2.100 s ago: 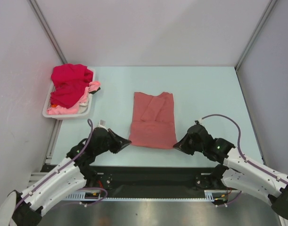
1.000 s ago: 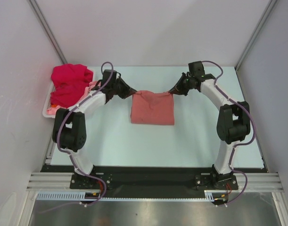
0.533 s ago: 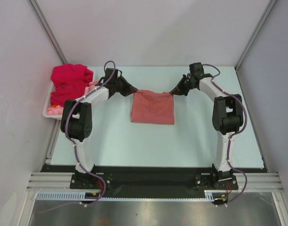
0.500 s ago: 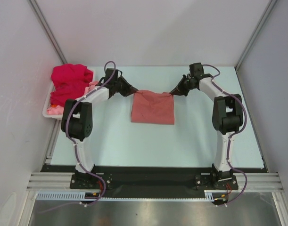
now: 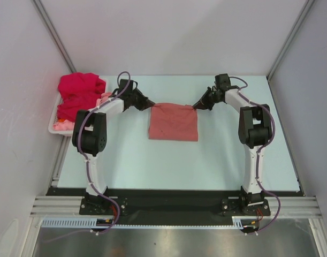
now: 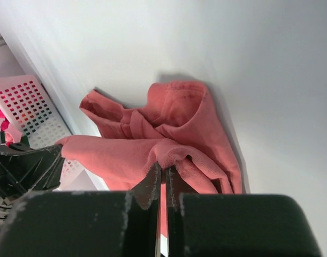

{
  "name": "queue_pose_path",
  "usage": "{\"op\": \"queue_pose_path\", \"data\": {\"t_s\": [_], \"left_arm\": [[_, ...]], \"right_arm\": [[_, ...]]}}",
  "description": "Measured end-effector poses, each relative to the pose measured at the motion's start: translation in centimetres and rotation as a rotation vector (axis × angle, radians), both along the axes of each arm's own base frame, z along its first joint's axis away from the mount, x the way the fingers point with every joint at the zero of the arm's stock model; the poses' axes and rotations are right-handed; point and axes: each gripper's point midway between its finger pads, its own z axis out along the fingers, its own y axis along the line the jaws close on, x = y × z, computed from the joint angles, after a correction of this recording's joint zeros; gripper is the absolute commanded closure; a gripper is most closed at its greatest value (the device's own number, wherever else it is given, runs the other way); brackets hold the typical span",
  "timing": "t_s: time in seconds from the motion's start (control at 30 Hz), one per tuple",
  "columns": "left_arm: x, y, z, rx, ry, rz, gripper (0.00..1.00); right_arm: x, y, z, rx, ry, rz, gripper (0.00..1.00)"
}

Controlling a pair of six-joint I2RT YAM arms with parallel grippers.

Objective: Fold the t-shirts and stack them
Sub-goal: Fold the tshirt

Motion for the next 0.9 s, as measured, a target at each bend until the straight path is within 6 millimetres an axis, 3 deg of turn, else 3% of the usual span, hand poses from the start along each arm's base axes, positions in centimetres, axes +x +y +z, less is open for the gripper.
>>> {"op": "queue_pose_path", "data": {"t_s": [0.1, 0.13, 0.3, 0.4, 0.5, 0.63, 0.7, 0.77, 0.9], "left_arm": [[0.2, -0.1, -0.9, -0.003, 0.017, 0.003, 0.91], [0.4, -0.1, -1.1, -0.002, 0.021, 0.003, 0.84], [1.1, 0.6, -0.7, 0.070, 0.003, -0.009, 0.70], [2.2, 2.1, 1.4, 0.198, -0.088, -0.030, 0.64], [0.9, 3.2, 4.6, 0.280, -0.167, -0.057, 0.61], [-1.7, 3.2, 10.1, 0.275, -0.312, -0.113, 0.64], [-2.6, 2.1, 11.8, 0.224, -0.383, -0.158, 0.65], [-2.9, 0.7, 12.0, 0.168, -0.434, -0.213, 0.65], [-3.2, -3.0, 8.2, 0.067, -0.427, -0.329, 0.67]], "right_arm": [[0.1, 0.0, -0.6, 0.007, 0.016, -0.008, 0.90], [0.2, -0.1, -0.8, 0.009, 0.020, -0.013, 0.84], [2.0, -0.5, 0.0, 0.004, -0.017, -0.014, 0.60], [3.5, -2.0, 1.8, -0.012, -0.080, -0.009, 0.51], [4.0, -4.1, 3.1, -0.044, -0.134, -0.001, 0.46], [0.7, -5.4, 3.5, -0.055, -0.143, 0.011, 0.46], [-1.5, -4.2, 3.8, -0.021, -0.159, 0.042, 0.47], [-3.2, -1.6, 4.3, 0.039, -0.195, 0.081, 0.49], [-4.3, 3.6, 3.8, 0.189, -0.273, 0.157, 0.61]]}}
